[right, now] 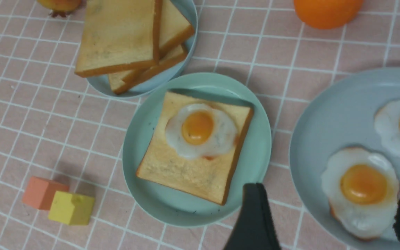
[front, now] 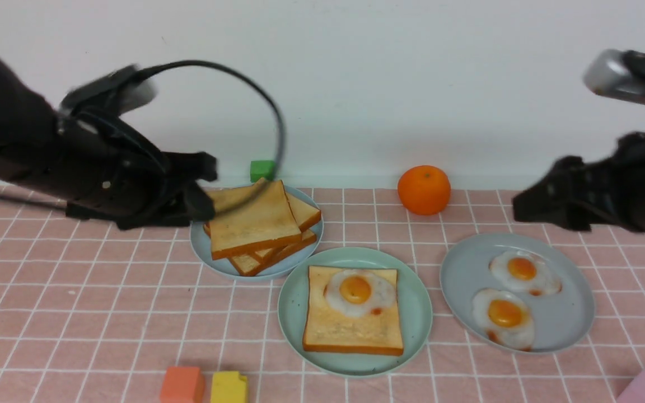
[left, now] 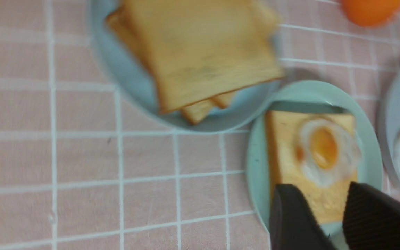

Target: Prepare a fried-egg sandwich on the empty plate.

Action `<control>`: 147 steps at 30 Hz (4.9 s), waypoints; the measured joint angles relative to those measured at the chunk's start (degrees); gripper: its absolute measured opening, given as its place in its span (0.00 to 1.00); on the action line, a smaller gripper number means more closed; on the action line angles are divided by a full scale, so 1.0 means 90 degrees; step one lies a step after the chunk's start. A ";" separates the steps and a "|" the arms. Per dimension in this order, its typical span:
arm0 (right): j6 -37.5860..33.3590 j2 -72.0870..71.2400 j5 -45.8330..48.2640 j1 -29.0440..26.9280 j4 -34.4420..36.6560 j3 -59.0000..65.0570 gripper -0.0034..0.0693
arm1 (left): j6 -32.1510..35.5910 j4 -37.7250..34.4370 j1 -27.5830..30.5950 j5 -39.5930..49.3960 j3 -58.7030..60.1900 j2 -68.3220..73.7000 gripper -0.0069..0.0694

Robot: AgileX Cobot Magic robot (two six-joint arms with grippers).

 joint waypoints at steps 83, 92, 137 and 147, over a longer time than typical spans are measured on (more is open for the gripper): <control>-0.1566 -0.0588 0.0196 0.0006 0.2248 0.0524 0.77 | 0.4043 -0.4143 -0.0461 0.0405 0.0517 0.1154 0.18; -0.1566 -0.0588 0.0196 0.0006 0.2234 0.0524 0.77 | 0.4287 -0.4175 -0.1092 -0.0333 0.0622 0.1719 0.18; -0.1476 -0.2434 -0.0629 0.0006 0.0781 0.0838 0.04 | 0.3716 -0.3673 0.0174 0.1683 0.0622 -0.0713 0.51; -0.1271 -0.5301 -0.1919 0.0006 0.0590 0.3023 0.04 | 0.1395 -0.0627 -0.0637 0.2321 0.0640 -0.3497 0.11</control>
